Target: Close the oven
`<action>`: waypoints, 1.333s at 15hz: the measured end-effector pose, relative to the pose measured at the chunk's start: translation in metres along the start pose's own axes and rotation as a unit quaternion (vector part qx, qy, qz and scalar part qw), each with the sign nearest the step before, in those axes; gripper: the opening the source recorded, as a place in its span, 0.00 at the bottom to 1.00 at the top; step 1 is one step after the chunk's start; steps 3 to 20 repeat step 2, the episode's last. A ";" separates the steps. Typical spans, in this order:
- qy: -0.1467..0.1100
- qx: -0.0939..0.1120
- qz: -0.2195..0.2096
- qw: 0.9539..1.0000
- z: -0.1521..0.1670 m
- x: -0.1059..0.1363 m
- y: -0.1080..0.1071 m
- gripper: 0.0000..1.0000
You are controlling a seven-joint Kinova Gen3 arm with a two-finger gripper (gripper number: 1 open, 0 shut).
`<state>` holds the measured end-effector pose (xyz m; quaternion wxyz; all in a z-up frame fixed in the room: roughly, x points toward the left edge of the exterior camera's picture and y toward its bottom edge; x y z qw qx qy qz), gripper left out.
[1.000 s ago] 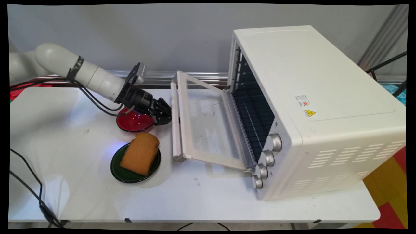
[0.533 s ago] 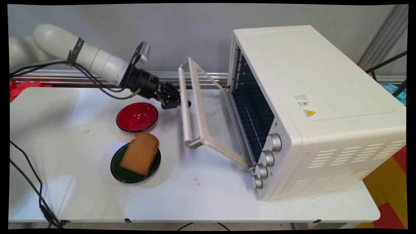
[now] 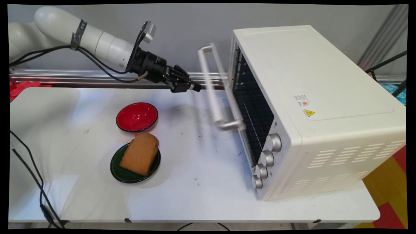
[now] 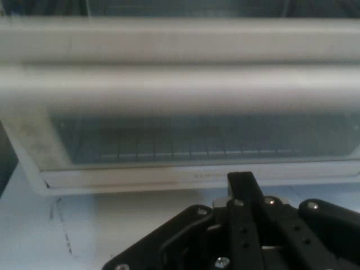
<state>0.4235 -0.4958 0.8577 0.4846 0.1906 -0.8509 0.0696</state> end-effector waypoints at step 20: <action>0.003 0.000 0.003 1.000 -0.001 0.005 -0.001 0.00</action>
